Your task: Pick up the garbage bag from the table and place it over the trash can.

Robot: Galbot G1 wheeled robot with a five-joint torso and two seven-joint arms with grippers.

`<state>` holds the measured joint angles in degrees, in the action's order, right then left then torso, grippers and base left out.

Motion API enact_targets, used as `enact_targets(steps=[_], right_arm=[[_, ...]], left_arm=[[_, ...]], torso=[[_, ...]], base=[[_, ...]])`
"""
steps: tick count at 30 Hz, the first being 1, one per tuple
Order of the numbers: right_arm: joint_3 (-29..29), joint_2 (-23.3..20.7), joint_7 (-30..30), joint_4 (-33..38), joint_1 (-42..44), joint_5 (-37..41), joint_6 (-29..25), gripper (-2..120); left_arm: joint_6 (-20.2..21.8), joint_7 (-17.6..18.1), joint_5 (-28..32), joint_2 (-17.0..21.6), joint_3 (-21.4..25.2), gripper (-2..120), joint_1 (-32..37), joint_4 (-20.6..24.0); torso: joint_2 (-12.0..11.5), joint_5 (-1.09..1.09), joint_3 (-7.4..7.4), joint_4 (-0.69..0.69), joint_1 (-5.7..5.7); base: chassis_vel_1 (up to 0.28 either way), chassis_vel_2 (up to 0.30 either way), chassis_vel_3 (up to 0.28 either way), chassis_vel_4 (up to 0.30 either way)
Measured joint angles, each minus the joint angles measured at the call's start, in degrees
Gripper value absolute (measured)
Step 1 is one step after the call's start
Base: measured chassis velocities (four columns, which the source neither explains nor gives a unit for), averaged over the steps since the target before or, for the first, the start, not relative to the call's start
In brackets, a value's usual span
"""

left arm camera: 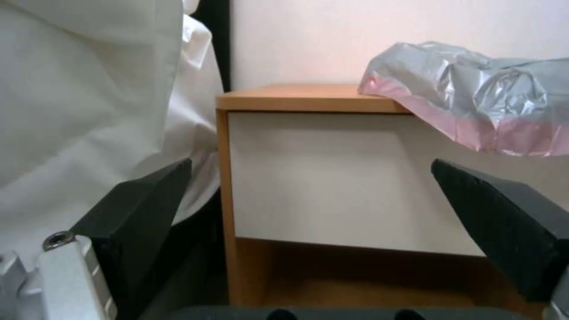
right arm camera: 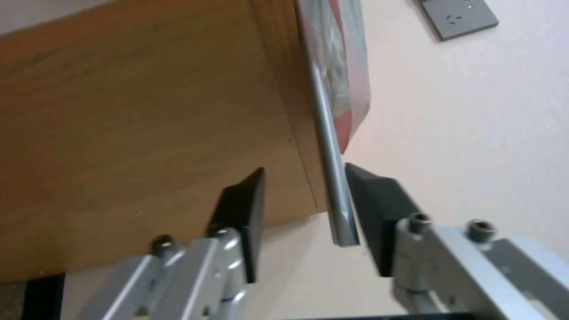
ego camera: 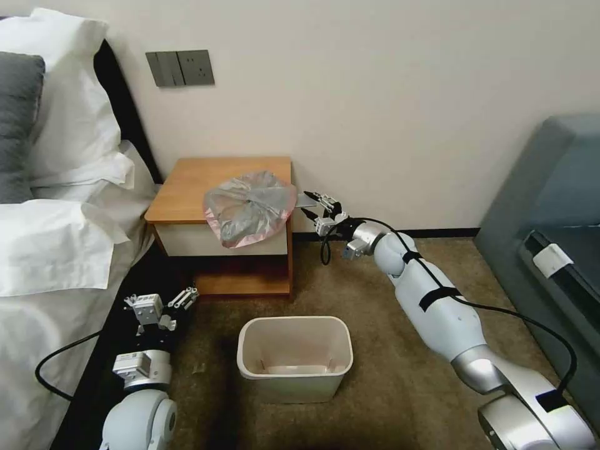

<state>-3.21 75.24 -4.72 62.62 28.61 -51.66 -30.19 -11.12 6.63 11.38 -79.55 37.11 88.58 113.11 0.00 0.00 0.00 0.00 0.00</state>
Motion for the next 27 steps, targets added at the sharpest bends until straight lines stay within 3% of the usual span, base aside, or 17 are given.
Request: enact_targets(steps=[10, 16, 19, 21, 22, 27], right_arm=[[0.2, -0.29, -0.22, 1.44, 0.55, 0.58, 0.42, 0], [0.23, -0.51, -0.59, 2.53, 0.91, 1.83, 1.01, 0], [2.45, -2.74, -0.92, 9.13, 4.35, 12.51, 7.92, 0], [2.45, -2.74, -0.92, 9.13, 4.35, 12.51, 7.92, 0], [3.74, -3.89, -0.95, 12.4, 6.2, 16.64, 11.24, 0], [5.63, -5.89, -1.01, 19.03, 10.62, 22.0, 14.89, 0]], left_arm=[[-0.01, 0.04, -0.36, -0.16, -0.02, 100, 0.03, 0.02], [-0.06, 0.05, -0.45, -0.25, -0.01, 100, 0.15, 0.03], [-1.0, 0.09, -0.4, -0.85, 1.1, 100, -0.08, -0.75], [-1.0, 0.09, -0.4, -0.85, 1.1, 100, -0.08, -0.75], [-1.47, -0.09, 0.79, -1.04, 1.26, 100, -0.11, -0.72], [-4.69, -3.01, 6.58, -1.34, 1.68, 100, -0.11, 0.85]], torso=[[0.0, 0.0, 0.0, -0.01, 0.0], [0.0, 0.0, 0.0, 0.0, 0.0], [0.0, 0.0, 0.0, 0.0, 0.0], [0.0, 0.0, 0.0, 0.0, 0.0], [0.0, 0.0, 0.0, 0.0, 0.0], [0.0, 0.0, -0.01, 0.0, 0.0]], base=[[0.0, 0.0, 0.0, 0.0], [0.0, 0.0, 0.0, 0.0], [0.0, 0.0, 0.0, 0.0], [0.0, 0.0, 0.0, 0.0], [0.0, 0.0, 0.0, 0.0], [0.0, 0.0, 0.0, 0.0]])
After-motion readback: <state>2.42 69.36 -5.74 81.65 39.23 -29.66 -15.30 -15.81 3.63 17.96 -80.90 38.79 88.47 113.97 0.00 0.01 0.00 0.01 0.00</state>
